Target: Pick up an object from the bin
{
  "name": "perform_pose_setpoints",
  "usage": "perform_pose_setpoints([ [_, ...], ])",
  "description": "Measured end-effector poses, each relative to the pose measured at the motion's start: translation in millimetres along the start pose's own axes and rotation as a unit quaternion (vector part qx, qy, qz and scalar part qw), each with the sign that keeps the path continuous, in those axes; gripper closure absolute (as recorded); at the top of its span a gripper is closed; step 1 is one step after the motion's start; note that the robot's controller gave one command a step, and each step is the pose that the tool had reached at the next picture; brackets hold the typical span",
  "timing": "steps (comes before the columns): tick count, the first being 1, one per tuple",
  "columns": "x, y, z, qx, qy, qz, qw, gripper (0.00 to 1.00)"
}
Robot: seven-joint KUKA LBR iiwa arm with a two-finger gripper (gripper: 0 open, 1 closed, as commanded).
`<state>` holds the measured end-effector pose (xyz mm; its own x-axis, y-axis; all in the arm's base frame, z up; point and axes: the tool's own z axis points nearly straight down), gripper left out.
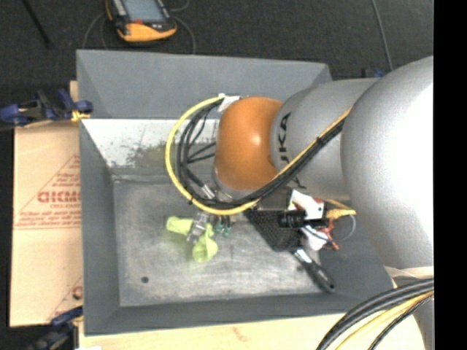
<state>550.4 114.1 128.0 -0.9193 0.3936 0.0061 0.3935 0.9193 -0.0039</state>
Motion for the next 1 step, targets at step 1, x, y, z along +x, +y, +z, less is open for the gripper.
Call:
perform_pose_setpoints([
  [1,-1.6,0.4,-15.5,-0.001,-0.0021,0.0,1.0,1.0],
])
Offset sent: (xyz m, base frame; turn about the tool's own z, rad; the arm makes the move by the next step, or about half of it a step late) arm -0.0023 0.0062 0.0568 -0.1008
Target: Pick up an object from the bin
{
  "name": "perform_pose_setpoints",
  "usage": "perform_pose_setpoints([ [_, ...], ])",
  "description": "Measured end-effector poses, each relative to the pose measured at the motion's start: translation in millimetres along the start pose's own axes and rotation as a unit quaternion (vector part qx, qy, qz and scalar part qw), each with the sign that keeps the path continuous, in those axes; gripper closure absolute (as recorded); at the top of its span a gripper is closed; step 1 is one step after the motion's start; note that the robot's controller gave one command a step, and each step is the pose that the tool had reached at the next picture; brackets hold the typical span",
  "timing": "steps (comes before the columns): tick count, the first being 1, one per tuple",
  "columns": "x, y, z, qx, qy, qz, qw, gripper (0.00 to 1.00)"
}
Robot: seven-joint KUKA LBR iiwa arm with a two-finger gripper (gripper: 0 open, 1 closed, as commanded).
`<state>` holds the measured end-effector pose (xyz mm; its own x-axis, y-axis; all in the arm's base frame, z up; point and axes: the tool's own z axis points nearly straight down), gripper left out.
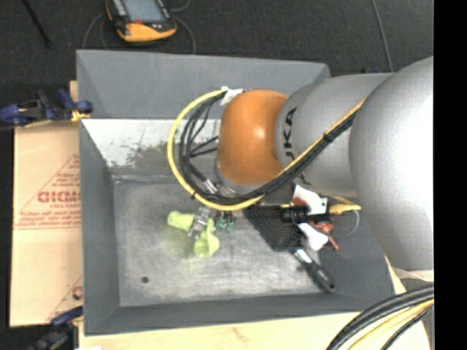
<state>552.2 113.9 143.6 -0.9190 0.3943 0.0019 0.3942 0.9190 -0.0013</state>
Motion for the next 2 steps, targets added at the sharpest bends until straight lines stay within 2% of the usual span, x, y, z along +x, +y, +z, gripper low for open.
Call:
perform_pose_setpoints([
  [1,3.6,2.9,-35.6,-0.001,-0.0024,-0.048,0.9989,1.0],
  [2,-2.9,2.0,-87.0,0.0,-0.0007,-0.019,0.9998,1.0],
])
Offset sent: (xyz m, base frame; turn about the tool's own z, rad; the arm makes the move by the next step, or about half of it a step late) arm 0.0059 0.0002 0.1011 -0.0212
